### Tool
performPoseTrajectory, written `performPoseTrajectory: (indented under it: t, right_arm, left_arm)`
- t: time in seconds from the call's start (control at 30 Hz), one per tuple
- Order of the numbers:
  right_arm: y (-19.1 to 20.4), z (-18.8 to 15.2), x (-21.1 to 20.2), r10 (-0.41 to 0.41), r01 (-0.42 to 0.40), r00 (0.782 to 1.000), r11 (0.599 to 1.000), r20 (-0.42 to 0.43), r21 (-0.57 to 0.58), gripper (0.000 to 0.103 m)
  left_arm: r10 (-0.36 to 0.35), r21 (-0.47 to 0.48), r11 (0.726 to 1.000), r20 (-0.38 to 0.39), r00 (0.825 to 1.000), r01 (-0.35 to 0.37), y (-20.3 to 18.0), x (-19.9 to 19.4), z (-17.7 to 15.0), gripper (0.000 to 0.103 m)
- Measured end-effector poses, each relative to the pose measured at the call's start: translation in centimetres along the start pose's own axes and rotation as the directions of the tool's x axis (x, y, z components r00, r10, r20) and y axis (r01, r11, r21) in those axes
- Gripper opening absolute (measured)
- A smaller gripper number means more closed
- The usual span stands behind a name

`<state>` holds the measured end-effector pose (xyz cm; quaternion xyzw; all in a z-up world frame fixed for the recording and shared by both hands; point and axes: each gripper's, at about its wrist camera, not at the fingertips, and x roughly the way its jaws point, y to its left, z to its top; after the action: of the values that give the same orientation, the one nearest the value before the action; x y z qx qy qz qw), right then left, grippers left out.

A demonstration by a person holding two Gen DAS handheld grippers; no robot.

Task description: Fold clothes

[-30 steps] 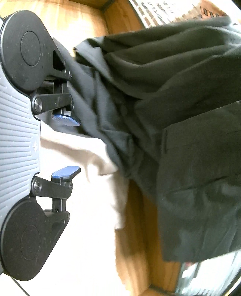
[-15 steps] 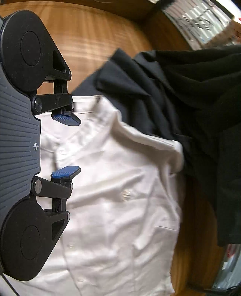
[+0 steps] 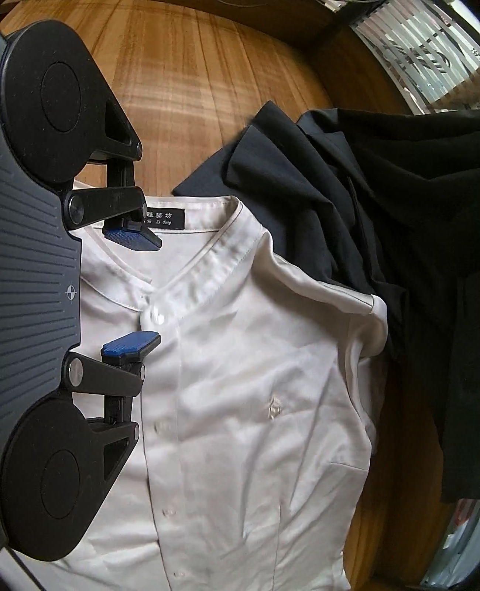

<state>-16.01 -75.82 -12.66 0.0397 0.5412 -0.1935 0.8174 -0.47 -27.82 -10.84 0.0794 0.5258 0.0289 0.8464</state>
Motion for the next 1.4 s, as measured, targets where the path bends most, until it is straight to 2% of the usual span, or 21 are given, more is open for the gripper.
performPoseTrajectory:
  t: [0.13,0.2,0.23,0.37,0.6,0.7,0.83,0.97,1.13,1.27,1.4]
  right_arm:
    - [-0.3,0.8,0.0,-0.006,0.005,1.0,0.999,-0.007,-0.039,0.007]
    - [-0.4,0.7,-0.6,-0.014,0.014,1.0,0.999,0.006,-0.053,0.02]
    - [-0.4,0.6,-1.0,-0.017,0.018,1.0,0.998,0.015,-0.052,0.022]
    - [-0.4,-0.8,-2.6,0.007,-0.006,1.0,0.999,0.023,-0.038,0.023]
    - [0.3,-6.0,-4.4,0.043,-0.043,0.998,0.999,-0.035,-0.013,0.023]
    - [0.0,-7.9,-4.1,0.062,-0.06,0.996,0.998,-0.063,0.037,0.023]
    - [-0.2,-9.3,-4.1,0.087,-0.081,0.995,0.992,-0.054,0.097,0.02]
    - [0.0,-9.4,-3.0,0.071,-0.066,0.997,0.988,-0.033,0.136,0.019]
    - [0.1,-8.8,-2.1,0.096,-0.095,0.995,0.977,0.005,0.192,0.019]
    - [1.4,-7.8,-1.8,0.148,-0.151,0.989,0.967,0.029,0.203,0.019]
    - [3.7,-6.9,-2.1,0.23,-0.234,0.972,0.96,0.042,0.151,0.019]
  left_arm:
    - [-0.028,0.012,1.0,-0.001,1.0,0.028,0.2,-0.5,-0.4,0.052]
    - [-0.027,0.008,1.0,-0.001,1.0,0.027,0.4,-0.8,-0.9,0.052]
    - [-0.029,0.001,1.0,-0.004,1.0,0.029,0.5,-1.0,-1.2,0.052]
    - [-0.039,-0.013,0.999,-0.014,0.999,0.039,0.9,-1.5,-2.7,0.053]
    - [-0.041,0.028,0.999,-0.025,0.999,0.042,0.4,-1.7,-4.3,0.053]
    - [-0.053,0.056,0.997,-0.009,0.999,0.054,-0.4,-1.5,-3.6,0.053]
    - [-0.054,0.053,0.997,0.017,0.998,0.053,-1.0,0.1,-1.2,0.053]
    - [-0.041,0.032,0.999,0.033,0.999,0.04,-1.1,2.6,1.9,0.052]
    - [-0.022,-0.007,1.0,0.027,0.999,0.023,-0.7,4.4,4.3,0.052]
    - [-0.009,-0.002,1.0,0.016,1.0,0.009,-0.4,5.0,4.8,0.052]
    - [-0.012,0.014,1.0,-0.004,1.0,0.012,-0.2,5.4,4.4,0.052]
